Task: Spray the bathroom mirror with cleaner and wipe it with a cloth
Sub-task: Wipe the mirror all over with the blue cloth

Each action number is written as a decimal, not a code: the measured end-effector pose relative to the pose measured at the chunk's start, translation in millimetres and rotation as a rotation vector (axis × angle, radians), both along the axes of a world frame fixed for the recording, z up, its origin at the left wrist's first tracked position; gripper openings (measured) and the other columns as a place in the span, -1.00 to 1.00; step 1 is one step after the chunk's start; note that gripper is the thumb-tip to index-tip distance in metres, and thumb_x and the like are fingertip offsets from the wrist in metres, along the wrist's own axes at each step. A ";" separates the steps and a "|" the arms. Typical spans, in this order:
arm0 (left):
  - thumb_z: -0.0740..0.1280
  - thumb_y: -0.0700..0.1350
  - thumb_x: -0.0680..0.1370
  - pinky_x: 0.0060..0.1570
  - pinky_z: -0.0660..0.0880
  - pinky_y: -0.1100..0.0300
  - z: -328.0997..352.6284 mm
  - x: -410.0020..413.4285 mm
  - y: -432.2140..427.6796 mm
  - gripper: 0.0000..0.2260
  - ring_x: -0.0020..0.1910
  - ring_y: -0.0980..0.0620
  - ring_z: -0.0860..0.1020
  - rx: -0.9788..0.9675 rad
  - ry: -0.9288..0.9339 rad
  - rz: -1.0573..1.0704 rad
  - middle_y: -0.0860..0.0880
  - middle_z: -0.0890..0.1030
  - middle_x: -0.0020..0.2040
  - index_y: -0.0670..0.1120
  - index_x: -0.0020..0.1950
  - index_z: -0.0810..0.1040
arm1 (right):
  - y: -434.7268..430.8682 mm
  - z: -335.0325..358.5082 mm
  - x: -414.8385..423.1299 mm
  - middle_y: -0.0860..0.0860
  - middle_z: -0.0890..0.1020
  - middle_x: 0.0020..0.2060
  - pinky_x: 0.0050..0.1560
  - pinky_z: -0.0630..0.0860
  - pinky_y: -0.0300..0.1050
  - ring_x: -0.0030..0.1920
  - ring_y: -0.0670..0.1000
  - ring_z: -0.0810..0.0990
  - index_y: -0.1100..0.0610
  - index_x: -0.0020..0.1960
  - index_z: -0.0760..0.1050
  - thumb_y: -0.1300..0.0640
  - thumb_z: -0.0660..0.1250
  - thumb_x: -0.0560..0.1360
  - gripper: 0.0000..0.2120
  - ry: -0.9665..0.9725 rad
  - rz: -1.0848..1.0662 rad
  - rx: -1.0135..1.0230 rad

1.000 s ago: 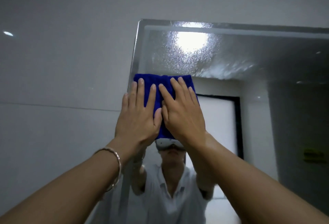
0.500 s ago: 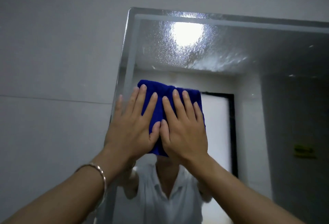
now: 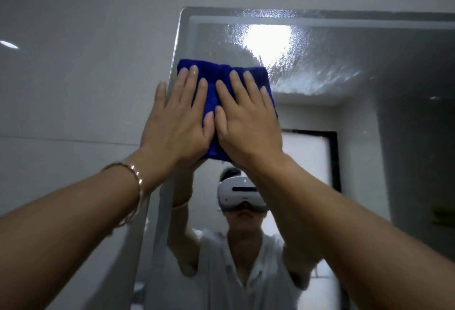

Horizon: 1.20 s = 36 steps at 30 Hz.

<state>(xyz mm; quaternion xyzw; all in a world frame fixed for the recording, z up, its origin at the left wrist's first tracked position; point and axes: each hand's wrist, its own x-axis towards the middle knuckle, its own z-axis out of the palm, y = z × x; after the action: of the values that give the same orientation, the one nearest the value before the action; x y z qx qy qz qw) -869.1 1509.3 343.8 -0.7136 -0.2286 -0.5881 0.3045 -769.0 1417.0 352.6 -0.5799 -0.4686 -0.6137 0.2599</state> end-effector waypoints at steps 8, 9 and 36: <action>-0.10 0.05 0.53 0.40 0.16 -0.20 -30.0 14.8 -17.5 -0.39 0.49 -0.22 0.10 0.022 0.132 -0.050 -0.30 0.09 0.50 -0.27 0.49 0.10 | -20.7 -34.1 26.1 0.13 0.38 0.42 0.41 0.19 0.13 0.45 0.15 0.28 0.12 0.42 0.37 -0.03 -0.03 0.54 -0.48 -0.072 -0.052 -0.013; -0.13 0.07 0.53 0.43 0.07 -0.17 -10.7 18.7 -24.9 -0.39 0.51 -0.19 0.02 -0.007 0.116 -0.046 -0.27 0.01 0.52 -0.24 0.51 0.01 | -25.0 -14.1 28.9 0.13 0.37 0.42 0.41 0.19 0.13 0.45 0.15 0.28 0.12 0.42 0.36 -0.04 -0.05 0.54 -0.47 -0.071 -0.067 -0.008; -0.14 0.04 0.61 0.48 -0.13 -0.06 43.5 91.3 -91.8 -0.46 0.52 -0.11 -0.16 -0.050 0.042 -0.188 -0.18 -0.15 0.54 -0.16 0.53 -0.14 | -89.0 45.3 80.5 0.07 0.09 0.54 0.51 -0.07 0.01 0.53 0.04 -0.03 0.08 0.53 0.11 0.02 -0.08 0.63 -0.52 0.075 -0.048 0.045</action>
<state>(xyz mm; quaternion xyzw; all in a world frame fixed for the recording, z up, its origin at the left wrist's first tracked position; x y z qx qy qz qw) -777.8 1417.5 387.3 -0.7513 -0.1686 -0.5934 0.2347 -688.5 1328.0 397.9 -0.6077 -0.4305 -0.6078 0.2755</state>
